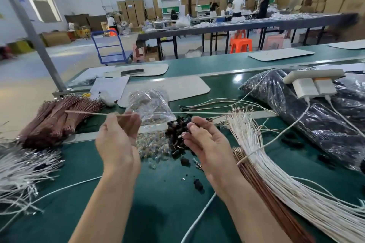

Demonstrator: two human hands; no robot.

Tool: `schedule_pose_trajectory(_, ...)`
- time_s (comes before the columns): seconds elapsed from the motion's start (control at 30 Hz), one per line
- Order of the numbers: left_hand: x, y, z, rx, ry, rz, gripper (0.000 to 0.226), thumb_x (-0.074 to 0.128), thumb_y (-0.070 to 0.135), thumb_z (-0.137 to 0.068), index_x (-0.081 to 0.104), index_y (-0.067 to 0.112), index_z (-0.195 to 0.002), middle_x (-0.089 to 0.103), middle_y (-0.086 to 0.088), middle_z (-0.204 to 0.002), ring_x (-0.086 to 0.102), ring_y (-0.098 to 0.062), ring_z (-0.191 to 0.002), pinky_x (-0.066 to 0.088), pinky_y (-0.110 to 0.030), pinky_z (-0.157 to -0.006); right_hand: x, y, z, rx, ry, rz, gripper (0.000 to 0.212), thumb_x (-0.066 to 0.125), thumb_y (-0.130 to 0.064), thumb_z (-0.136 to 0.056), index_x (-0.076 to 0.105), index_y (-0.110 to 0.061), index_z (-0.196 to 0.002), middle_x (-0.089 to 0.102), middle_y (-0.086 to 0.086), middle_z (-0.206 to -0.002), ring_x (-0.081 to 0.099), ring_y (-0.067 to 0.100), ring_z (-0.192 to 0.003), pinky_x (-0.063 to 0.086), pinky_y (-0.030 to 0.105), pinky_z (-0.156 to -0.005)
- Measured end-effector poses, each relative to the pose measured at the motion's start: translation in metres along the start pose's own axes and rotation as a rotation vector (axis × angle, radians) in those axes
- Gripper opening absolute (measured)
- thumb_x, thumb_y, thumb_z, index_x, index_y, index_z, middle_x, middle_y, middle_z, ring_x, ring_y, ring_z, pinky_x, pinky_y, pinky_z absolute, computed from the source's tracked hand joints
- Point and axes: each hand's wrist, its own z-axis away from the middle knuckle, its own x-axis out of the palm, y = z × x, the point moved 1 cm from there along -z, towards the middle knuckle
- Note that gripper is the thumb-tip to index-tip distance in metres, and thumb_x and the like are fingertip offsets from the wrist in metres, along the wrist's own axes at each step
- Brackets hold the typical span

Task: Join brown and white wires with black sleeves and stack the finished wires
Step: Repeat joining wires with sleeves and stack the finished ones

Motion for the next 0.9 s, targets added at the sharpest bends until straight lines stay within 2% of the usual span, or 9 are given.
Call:
schedule_pose_trajectory(0.17,-0.058,-0.03,0.0,-0.095,0.108,-0.034,0.017,0.046,0.013,-0.107,0.054,0.008,-0.093,0.069,-0.004,-0.077,0.069,-0.01,-0.06,0.058,-0.02,-0.062,0.0,0.025,0.001,0.043,-0.023,0.064,0.018,0.062,0.001,-0.094,0.072,-0.008,-0.106,0.074,0.004,-0.094,0.071,0.018,-0.082,0.059,0.024,-0.075)
schedule_pose_trajectory(0.23,-0.069,-0.036,-0.003,-0.116,0.135,-0.034,0.014,0.047,0.014,-0.106,0.054,0.007,-0.096,0.068,-0.006,-0.081,0.069,-0.011,-0.062,0.058,-0.021,-0.063,-0.002,0.029,0.002,0.043,-0.03,0.107,0.019,0.061,0.001,-0.095,0.072,-0.008,-0.108,0.075,0.003,-0.099,0.071,0.019,-0.085,0.059,0.024,-0.076)
schedule_pose_trajectory(0.37,-0.075,-0.042,-0.009,-0.135,0.136,-0.042,0.013,0.048,0.015,-0.106,0.054,0.006,-0.098,0.068,-0.006,-0.083,0.07,-0.012,-0.063,0.058,-0.021,-0.063,-0.003,0.034,0.003,0.082,-0.058,0.034,0.023,0.065,0.001,-0.089,0.075,-0.013,-0.105,0.074,0.014,-0.109,0.072,0.021,-0.084,0.059,0.025,-0.073)
schedule_pose_trajectory(0.47,-0.078,-0.045,-0.008,-0.16,0.156,-0.048,0.014,0.049,0.017,-0.106,0.053,0.007,-0.097,0.068,-0.005,-0.082,0.069,-0.012,-0.063,0.058,-0.021,-0.062,-0.005,0.036,0.003,0.111,-0.093,0.009,0.022,0.066,-0.002,-0.087,0.077,-0.015,-0.1,0.073,0.015,-0.109,0.072,0.02,-0.085,0.059,0.024,-0.073)
schedule_pose_trajectory(0.6,-0.083,-0.046,-0.011,-0.185,0.196,-0.051,0.017,0.049,0.019,-0.106,0.053,0.008,-0.094,0.067,-0.004,-0.08,0.068,-0.011,-0.061,0.058,-0.021,-0.06,-0.009,0.038,0.002,0.153,-0.096,-0.058,0.019,0.07,-0.009,-0.076,0.08,-0.02,-0.088,0.074,0.013,-0.102,0.072,0.019,-0.081,0.059,0.026,-0.072)
schedule_pose_trajectory(0.7,-0.085,-0.045,-0.011,-0.194,0.207,-0.063,0.019,0.05,0.022,-0.106,0.053,0.01,-0.092,0.066,-0.001,-0.074,0.067,-0.01,-0.058,0.056,-0.02,-0.057,-0.009,0.039,0.0,0.161,-0.101,-0.066,0.019,0.068,-0.006,-0.08,0.079,-0.021,-0.082,0.074,0.012,-0.1,0.072,0.019,-0.081,0.059,0.027,-0.073)
schedule_pose_trajectory(0.8,-0.081,-0.045,-0.009,-0.245,0.144,-0.072,0.022,0.052,0.028,-0.106,0.054,0.014,-0.09,0.065,0.002,-0.069,0.066,-0.008,-0.057,0.056,-0.023,-0.059,-0.012,0.04,-0.002,0.161,-0.072,-0.077,0.035,0.059,0.002,-0.091,0.077,-0.022,-0.073,0.075,0.009,-0.095,0.072,0.018,-0.079,0.06,0.026,-0.071)
schedule_pose_trajectory(0.9,-0.072,-0.054,-0.001,-0.323,-0.027,-0.161,0.02,0.056,0.029,-0.104,0.06,0.013,-0.092,0.066,0.002,-0.067,0.065,-0.009,-0.06,0.055,-0.025,-0.064,-0.013,0.04,-0.004,0.155,-0.052,-0.1,0.041,0.056,0.003,-0.094,0.077,-0.023,-0.07,0.075,0.008,-0.09,0.072,0.017,-0.076,0.06,0.024,-0.069)
